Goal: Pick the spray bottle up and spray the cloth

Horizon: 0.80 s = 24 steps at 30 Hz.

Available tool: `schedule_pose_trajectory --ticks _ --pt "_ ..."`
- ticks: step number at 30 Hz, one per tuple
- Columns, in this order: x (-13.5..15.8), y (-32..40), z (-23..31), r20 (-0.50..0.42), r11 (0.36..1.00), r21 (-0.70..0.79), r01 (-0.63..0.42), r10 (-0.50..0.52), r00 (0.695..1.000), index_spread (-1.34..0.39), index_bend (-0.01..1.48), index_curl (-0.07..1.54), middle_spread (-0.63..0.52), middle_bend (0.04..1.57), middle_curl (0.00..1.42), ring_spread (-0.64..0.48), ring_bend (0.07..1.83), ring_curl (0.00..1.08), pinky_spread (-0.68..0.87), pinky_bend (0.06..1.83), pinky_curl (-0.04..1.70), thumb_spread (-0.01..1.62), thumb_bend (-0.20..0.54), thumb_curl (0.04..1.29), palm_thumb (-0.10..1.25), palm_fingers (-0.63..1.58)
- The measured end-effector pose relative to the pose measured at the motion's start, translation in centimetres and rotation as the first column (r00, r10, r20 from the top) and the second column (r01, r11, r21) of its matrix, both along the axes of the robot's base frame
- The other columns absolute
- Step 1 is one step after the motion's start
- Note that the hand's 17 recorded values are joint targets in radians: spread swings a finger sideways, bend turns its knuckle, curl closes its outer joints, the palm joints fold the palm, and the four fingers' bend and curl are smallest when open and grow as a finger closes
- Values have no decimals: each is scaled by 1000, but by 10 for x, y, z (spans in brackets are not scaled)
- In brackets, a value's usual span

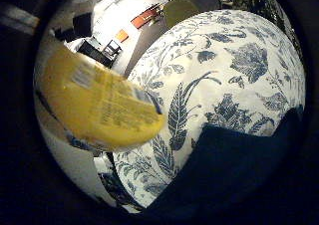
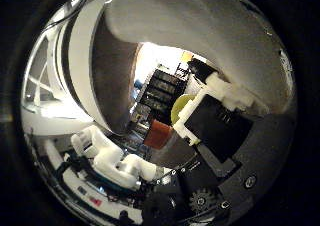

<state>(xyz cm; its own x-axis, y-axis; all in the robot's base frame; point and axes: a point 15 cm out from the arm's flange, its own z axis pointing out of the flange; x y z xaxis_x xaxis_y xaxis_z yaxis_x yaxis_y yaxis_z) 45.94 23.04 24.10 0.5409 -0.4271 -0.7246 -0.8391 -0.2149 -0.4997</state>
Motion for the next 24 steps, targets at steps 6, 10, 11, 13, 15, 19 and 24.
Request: schedule_pose_trajectory --ticks 6,10,11,13,15,19,24 --pt "-4 -1 -4 -7 1000 -20 -19 19 1000 -313 243 603 -136 802 523 -156 1122 514 -304 859 781 919 -34 588 837 211" --pt "-7 -4 -7 -1 998 -51 -35 35 999 -258 263 543 -15 613 443 -48 829 404 88 736 695 970 -31 524 775 -1" --pt "-6 -5 -6 1 998 -51 -35 35 999 -247 250 528 2 588 432 -25 803 393 151 711 675 971 -32 514 766 -6" --pt "-6 -5 -6 3 998 -52 -37 37 999 -228 218 496 47 523 403 37 718 360 272 649 614 974 -32 490 756 -20" --pt "-7 -5 -5 6 998 -57 -41 42 999 -215 183 460 86 458 377 89 644 331 358 596 553 975 -27 468 755 3" --pt "-9 -10 -1 14 996 -77 -53 54 998 -208 166 411 111 400 358 117 586 307 405 561 489 975 -27 446 752 46" --pt "-5 -39 9 47 993 -116 -30 36 998 -204 159 362 117 358 349 132 545 295 421 543 439 975 -26 437 757 80"
